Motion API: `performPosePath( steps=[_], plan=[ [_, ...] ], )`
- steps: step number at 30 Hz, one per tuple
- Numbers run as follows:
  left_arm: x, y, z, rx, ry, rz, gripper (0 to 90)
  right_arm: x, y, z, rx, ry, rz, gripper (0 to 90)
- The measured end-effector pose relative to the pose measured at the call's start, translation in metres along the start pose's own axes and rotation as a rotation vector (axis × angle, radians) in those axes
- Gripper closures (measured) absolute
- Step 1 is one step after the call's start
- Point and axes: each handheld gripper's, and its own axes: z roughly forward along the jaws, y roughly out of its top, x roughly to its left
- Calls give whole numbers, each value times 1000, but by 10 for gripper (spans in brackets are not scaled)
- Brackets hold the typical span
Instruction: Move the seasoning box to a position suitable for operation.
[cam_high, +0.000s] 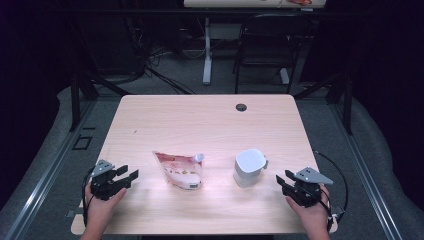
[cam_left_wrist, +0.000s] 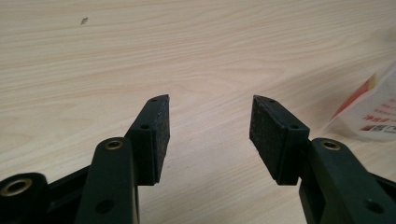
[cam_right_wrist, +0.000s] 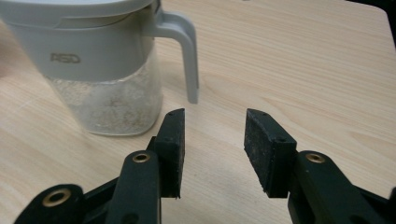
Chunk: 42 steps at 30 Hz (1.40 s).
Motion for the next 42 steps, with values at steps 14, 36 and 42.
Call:
performPosePath(
  steps=[14,36,42],
  plan=[
    [-3,1,0,-11,-39,26,537,9,4,5,-8,27,-37,573],
    [-8,-1,-3,-20,-81,-6,600,6,14,44,19,-6,-10,616],
    [-6,-4,-3,-6,-69,-6,586,8,19,53,-2,4,-6,617]
  ],
)
